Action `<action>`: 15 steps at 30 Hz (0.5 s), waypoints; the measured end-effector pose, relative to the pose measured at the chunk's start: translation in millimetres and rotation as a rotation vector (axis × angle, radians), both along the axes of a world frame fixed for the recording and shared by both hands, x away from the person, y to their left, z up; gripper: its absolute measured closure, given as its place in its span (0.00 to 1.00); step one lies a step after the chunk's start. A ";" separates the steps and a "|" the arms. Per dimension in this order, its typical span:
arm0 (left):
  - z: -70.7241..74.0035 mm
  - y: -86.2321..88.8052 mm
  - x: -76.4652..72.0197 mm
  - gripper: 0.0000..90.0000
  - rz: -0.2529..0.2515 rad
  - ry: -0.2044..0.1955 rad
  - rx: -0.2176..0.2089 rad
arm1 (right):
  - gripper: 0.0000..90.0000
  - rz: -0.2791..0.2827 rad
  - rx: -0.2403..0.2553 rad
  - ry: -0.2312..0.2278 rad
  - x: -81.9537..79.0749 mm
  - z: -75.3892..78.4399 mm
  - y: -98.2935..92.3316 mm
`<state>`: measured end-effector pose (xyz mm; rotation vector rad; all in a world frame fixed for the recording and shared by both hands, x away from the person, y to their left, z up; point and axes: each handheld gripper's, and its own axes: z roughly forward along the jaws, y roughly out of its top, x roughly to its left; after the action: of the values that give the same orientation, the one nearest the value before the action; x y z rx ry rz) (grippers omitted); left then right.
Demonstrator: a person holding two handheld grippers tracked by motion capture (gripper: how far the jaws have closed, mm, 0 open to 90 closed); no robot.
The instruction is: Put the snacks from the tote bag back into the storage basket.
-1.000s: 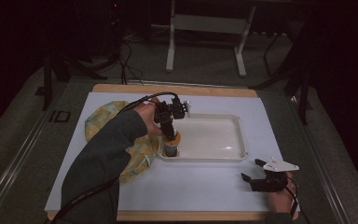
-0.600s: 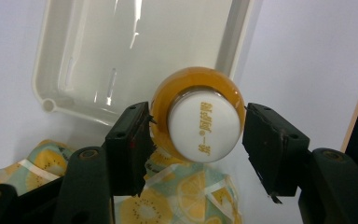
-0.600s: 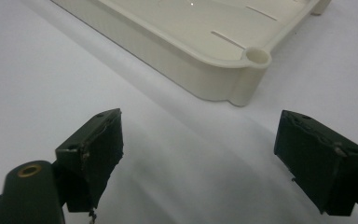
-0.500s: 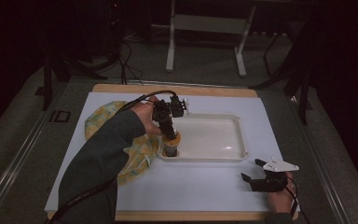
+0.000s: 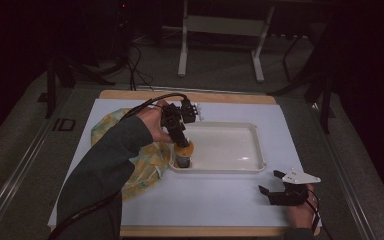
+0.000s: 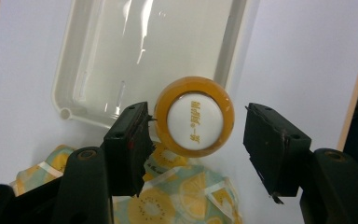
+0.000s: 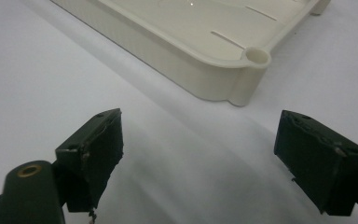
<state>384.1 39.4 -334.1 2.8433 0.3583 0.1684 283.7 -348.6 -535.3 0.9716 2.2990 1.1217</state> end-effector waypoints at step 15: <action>18.8 19.8 -18.9 0.50 -0.014 -0.097 -0.043 | 0.17 -0.003 0.000 -0.002 -0.2 -0.1 0.1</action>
<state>365.2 59.2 -315.2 2.7827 0.3181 0.2913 283.5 -348.4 -535.3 0.9736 2.2950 1.1212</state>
